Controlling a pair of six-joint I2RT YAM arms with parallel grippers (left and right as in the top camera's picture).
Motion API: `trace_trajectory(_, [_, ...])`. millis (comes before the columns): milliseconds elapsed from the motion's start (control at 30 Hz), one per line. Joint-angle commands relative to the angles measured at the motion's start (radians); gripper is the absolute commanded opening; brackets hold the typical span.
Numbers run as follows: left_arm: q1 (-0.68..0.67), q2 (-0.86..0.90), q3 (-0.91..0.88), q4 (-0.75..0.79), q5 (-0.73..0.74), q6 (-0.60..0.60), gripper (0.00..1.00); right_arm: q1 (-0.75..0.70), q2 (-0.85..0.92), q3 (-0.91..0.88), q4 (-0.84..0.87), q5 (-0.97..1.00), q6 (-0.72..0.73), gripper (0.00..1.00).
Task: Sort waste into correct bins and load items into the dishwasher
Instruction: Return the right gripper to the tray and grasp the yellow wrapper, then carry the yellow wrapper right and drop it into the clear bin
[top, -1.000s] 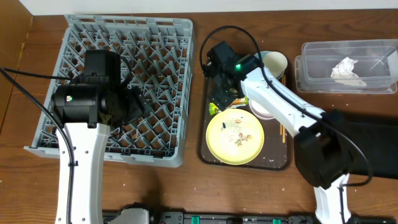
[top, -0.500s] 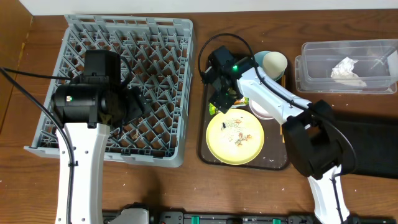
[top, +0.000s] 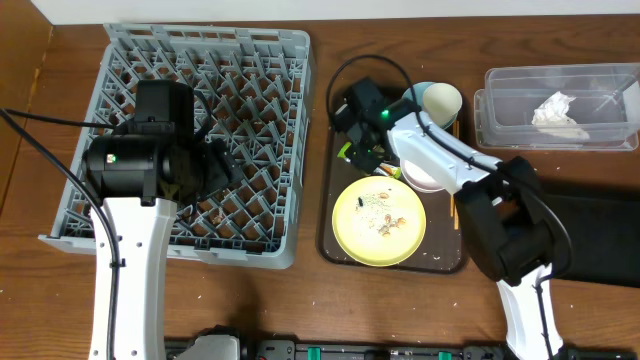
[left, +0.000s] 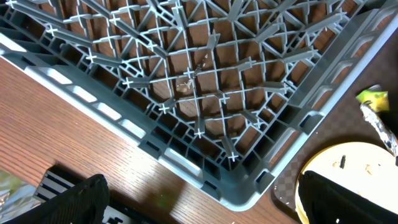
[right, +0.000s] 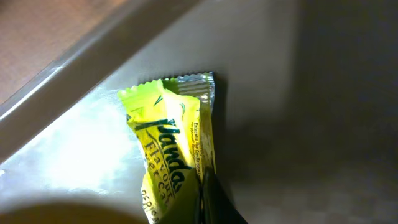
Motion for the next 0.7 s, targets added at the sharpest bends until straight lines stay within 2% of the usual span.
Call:
trace_trajectory(0, [0.005, 0.002, -0.002, -0.003, -0.013, 0.013, 0.98, -0.015, 0.002, 0.046, 0.003, 0.018, 0.128, 0.01])
trace_trajectory(167, [0.005, 0.002, -0.002, -0.003, -0.013, 0.013, 0.98, -0.096, -0.042, 0.22, -0.067, 0.054, 0.348, 0.01])
trace_trajectory(267, [0.005, 0.002, -0.002, -0.003, -0.013, 0.013, 0.98, -0.217, -0.101, 0.339, -0.128, 0.054, 0.492, 0.01])
trace_trajectory(533, [0.005, 0.002, -0.002, -0.003, -0.013, 0.013, 0.98, -0.503, -0.164, 0.36, -0.274, 0.053, 0.663, 0.01])
trace_trajectory(667, [0.005, 0.002, -0.002, -0.003, -0.013, 0.013, 0.98, -0.649, -0.164, 0.354, -0.356, 0.025, 0.678, 0.01])
